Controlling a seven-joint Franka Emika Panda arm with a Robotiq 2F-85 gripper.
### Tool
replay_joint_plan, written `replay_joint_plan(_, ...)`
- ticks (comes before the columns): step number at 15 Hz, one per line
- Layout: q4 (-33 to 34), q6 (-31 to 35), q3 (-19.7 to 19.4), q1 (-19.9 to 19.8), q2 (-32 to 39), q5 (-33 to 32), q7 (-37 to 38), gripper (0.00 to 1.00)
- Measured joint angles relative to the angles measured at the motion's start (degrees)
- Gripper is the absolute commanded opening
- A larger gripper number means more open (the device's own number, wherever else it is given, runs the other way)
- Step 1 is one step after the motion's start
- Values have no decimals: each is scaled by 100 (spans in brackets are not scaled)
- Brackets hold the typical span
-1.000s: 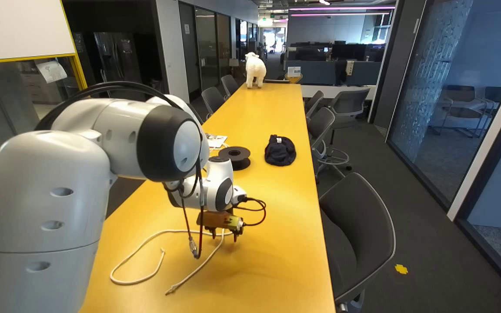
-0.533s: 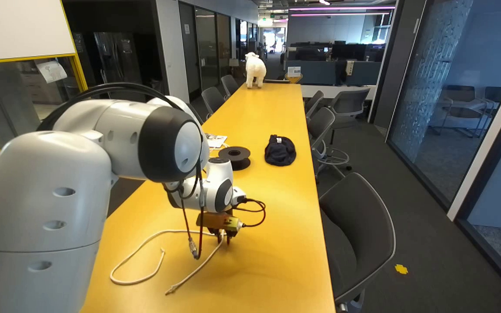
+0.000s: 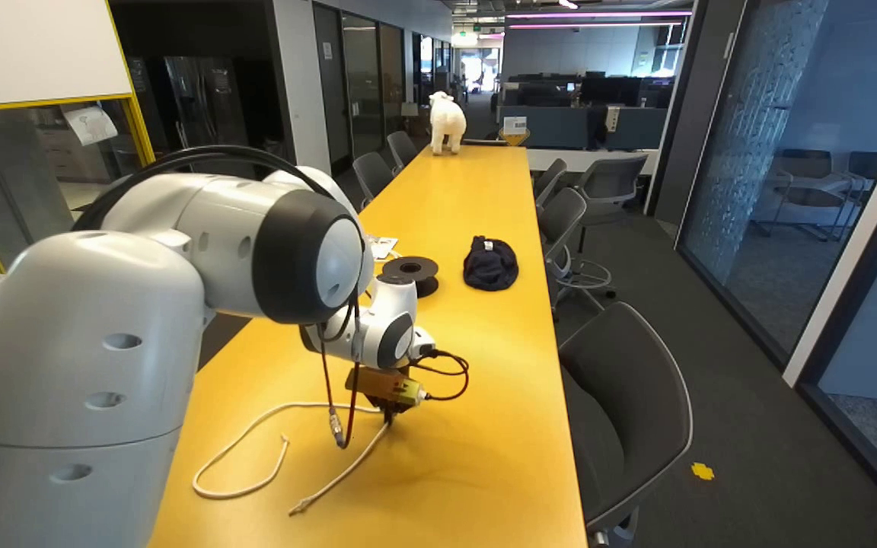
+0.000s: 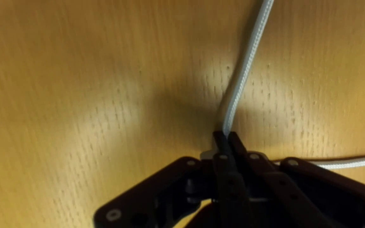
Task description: Unfold the rope on the table
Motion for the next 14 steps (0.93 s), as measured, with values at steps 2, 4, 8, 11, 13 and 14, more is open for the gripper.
replay_joint_plan(2,183,-422,233,-346,-47,461,-365,1)
replay_joint_plan(4,422,-970,413,-716,-155,967,-750,1)
replay_joint_plan(8,888,-1984,442,-1284,-361,1848,-1288,1)
replay_joint_plan(11,1102,-2467,282,-1513,-355,2236,-1407,1)
replay_joint_plan(13,1175,-2815,170,-1613,-278,2438,-1423,1)
replay_joint_plan(14,1216,-3052,124,-1664,-210,2551,-1435,1)
